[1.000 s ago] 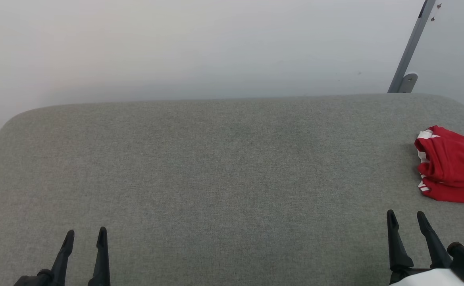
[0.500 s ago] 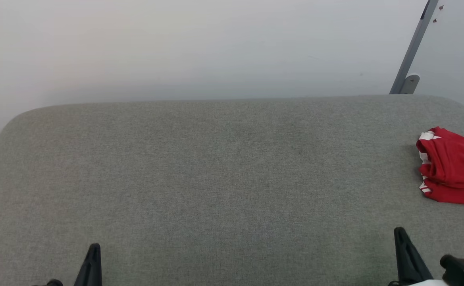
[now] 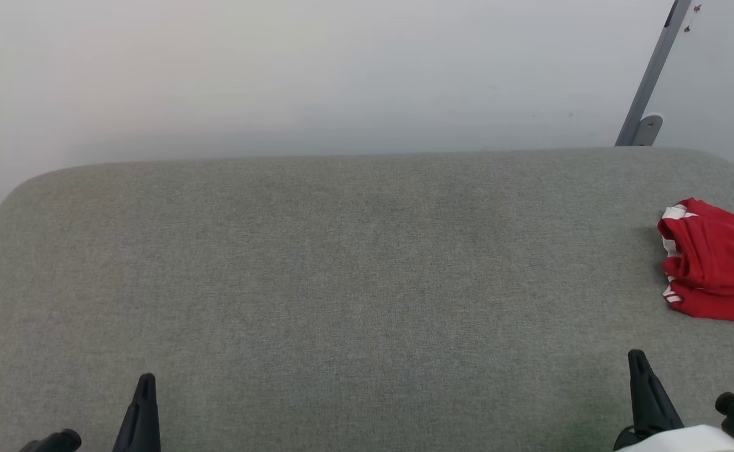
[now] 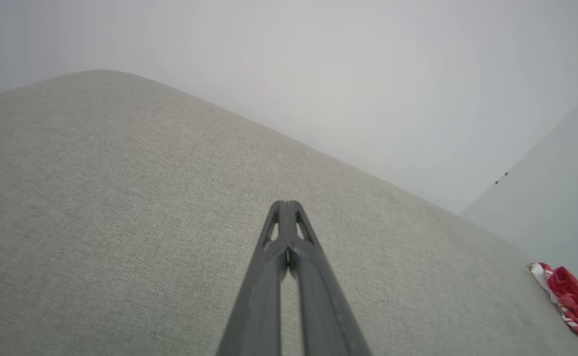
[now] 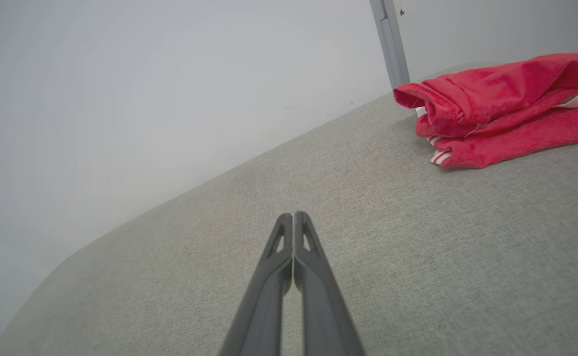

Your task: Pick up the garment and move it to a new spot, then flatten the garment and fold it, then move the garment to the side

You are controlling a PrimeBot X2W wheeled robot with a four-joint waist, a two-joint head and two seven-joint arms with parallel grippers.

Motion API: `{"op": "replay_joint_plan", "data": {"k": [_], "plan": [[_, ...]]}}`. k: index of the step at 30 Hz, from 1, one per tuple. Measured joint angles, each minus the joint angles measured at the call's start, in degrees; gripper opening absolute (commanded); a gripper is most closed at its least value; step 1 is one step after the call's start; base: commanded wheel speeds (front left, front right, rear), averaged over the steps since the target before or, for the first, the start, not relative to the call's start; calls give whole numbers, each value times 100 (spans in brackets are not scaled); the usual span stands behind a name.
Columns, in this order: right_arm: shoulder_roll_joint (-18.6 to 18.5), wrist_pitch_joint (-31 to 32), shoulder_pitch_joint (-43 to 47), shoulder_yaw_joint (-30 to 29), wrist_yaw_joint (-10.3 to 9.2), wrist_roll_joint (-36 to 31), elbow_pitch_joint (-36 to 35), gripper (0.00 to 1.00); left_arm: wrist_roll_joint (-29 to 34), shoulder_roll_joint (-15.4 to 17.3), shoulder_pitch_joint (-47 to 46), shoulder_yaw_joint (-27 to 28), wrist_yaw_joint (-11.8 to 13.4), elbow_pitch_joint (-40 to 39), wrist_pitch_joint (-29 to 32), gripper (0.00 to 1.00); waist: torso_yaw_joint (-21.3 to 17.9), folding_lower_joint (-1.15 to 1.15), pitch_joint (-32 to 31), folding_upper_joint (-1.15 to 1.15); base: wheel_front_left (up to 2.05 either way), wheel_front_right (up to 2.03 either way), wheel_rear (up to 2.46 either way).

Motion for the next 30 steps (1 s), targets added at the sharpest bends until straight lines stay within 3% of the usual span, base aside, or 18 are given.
{"op": "replay_joint_plan", "data": {"k": [30], "plan": [[27, 599, -439, -64, 0, 2308, 78, 0, -2312, -92, -574, 97, 0, 233, 641, 0, -39, 0, 64, 0, 0, 0, 0]]}}
